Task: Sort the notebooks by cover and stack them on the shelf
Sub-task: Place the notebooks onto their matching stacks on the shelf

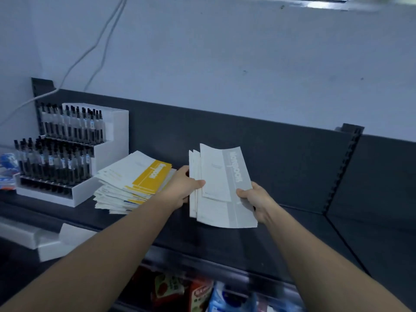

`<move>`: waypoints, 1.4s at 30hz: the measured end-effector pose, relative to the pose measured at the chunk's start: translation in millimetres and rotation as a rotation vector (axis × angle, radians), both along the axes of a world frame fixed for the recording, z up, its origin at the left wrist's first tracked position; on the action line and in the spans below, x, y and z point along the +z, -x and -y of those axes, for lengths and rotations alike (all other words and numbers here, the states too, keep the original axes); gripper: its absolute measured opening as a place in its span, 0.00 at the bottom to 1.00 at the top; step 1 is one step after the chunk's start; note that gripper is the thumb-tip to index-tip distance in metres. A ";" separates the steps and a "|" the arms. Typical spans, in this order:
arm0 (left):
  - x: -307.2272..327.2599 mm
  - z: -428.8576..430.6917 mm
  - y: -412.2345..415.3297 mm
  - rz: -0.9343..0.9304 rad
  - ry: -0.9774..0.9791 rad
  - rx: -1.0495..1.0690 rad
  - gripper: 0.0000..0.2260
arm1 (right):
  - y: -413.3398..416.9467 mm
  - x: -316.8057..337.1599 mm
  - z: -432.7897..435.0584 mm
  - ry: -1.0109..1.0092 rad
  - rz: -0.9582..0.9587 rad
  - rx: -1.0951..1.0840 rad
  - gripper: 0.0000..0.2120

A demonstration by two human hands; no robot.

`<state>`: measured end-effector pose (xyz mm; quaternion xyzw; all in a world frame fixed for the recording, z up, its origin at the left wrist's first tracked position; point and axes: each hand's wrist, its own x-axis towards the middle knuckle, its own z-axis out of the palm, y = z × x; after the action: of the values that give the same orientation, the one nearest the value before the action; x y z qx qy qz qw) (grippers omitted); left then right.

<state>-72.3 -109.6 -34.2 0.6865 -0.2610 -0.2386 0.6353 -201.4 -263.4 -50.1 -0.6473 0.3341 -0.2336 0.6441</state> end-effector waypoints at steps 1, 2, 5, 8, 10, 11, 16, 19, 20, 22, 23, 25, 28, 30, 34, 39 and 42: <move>0.8 4.8 7.4 0.012 -0.003 -0.012 0.15 | 10.1 1.1 3.0 -0.010 0.006 -0.011 0.13; 1.5 10.2 15.0 0.024 0.004 -0.024 0.16 | 20.0 1.6 6.7 -0.022 0.014 -0.024 0.14; 4.4 27.0 42.9 0.061 0.016 -0.060 0.22 | 52.9 2.5 18.0 -0.014 0.023 -0.056 0.17; 3.4 45.1 73.8 0.054 0.021 -0.098 0.28 | 89.8 2.8 30.5 0.009 -0.006 -0.084 0.19; 1.7 58.7 98.1 0.049 0.025 -0.120 0.29 | 117.4 2.2 39.9 0.014 -0.023 -0.104 0.18; 0.4 65.5 110.6 0.047 0.029 -0.130 0.29 | 131.7 2.2 43.7 0.014 -0.032 -0.116 0.17; -8.6 100.3 175.5 0.065 0.044 -0.160 0.28 | 202.8 2.5 64.1 0.039 -0.057 -0.189 0.15; -14.2 119.4 212.7 0.083 0.056 -0.172 0.26 | 240.1 -1.0 76.1 0.057 -0.044 -0.214 0.10; -15.6 125.5 224.2 0.088 0.055 -0.175 0.26 | 251.8 -2.1 79.5 0.061 -0.043 -0.235 0.09; -17.6 137.8 244.8 0.091 0.049 -0.176 0.25 | 273.1 -5.0 88.3 0.075 -0.035 -0.291 0.09; -18.2 144.1 254.5 0.095 0.042 -0.181 0.25 | 282.7 -5.8 93.6 0.076 -0.027 -0.311 0.11; -18.4 156.2 272.0 0.115 0.004 -0.198 0.25 | 300.4 -6.1 104.0 0.061 -0.029 -0.338 0.12; -17.6 176.5 292.4 0.137 -0.075 -0.242 0.26 | 323.7 -6.9 120.6 0.072 -0.062 -0.385 0.11; -17.2 191.4 302.3 0.139 -0.130 -0.284 0.27 | 335.8 -7.9 131.2 0.076 -0.062 -0.416 0.09; -14.4 215.4 320.8 0.174 -0.283 -0.398 0.34 | 353.2 -6.1 146.1 0.086 -0.080 -0.506 0.16; -17.0 240.6 338.0 0.265 -0.400 -0.505 0.46 | 367.7 -9.9 163.6 0.141 -0.130 -0.556 0.16; -22.8 252.0 344.3 0.318 -0.450 -0.507 0.45 | 373.2 -14.2 172.6 0.182 -0.196 -0.557 0.18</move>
<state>-416.6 -361.7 -57.1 0.7509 -0.4591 -0.3303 0.3409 -574.7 -436.1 -64.3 -0.6054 0.5367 -0.3665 0.4594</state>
